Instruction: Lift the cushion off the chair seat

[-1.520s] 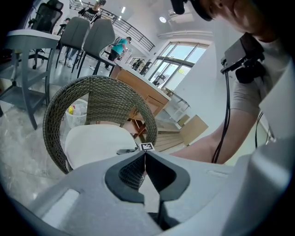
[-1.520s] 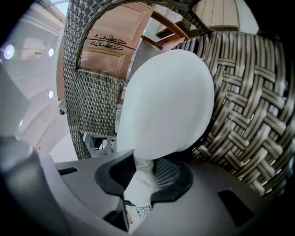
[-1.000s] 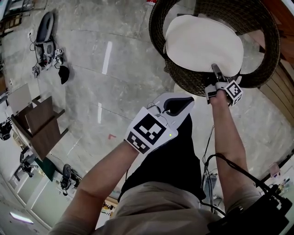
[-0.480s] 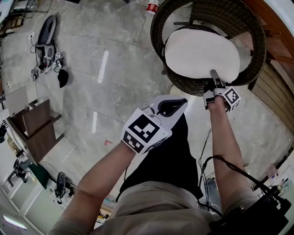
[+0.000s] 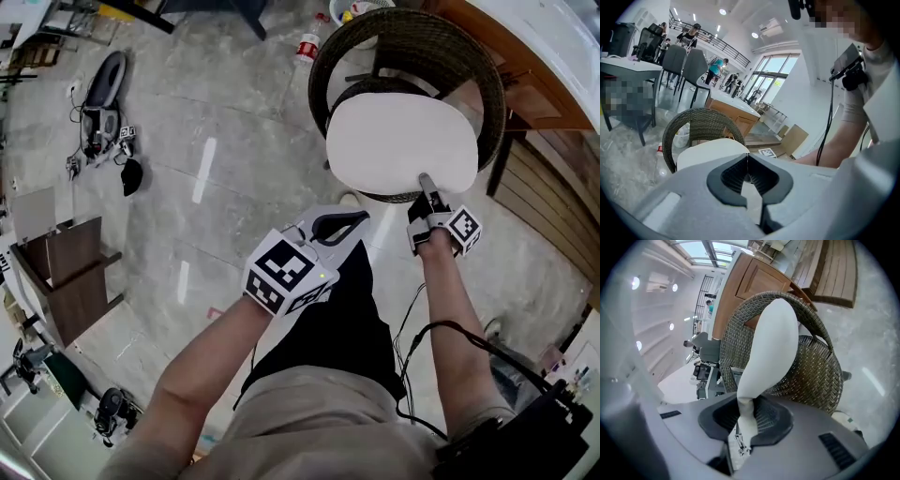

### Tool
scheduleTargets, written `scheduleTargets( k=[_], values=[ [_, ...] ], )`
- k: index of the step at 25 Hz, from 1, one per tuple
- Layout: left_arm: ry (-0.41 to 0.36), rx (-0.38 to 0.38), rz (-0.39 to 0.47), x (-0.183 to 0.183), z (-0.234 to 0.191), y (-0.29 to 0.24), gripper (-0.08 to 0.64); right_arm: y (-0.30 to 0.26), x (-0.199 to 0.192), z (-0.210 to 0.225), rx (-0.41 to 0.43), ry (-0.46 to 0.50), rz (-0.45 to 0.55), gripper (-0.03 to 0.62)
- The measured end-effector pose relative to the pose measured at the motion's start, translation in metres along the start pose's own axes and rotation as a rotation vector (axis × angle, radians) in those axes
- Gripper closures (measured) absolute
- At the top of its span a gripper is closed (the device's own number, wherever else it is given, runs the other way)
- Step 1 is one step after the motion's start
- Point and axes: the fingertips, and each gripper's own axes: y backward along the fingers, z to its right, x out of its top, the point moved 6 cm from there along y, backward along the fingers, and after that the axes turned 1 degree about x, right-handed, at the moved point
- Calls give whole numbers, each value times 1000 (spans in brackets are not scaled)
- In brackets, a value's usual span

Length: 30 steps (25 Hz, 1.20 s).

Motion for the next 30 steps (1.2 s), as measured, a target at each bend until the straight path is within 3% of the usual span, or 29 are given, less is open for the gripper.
scheduleTargets(
  k=[19, 30],
  values=[
    [-85, -4, 150, 8, 121, 168, 552, 208, -55, -162, 181, 97, 35, 522],
    [-137, -51, 231, 0, 189, 251, 552, 338, -96, -217, 293, 91, 155, 522]
  ],
)
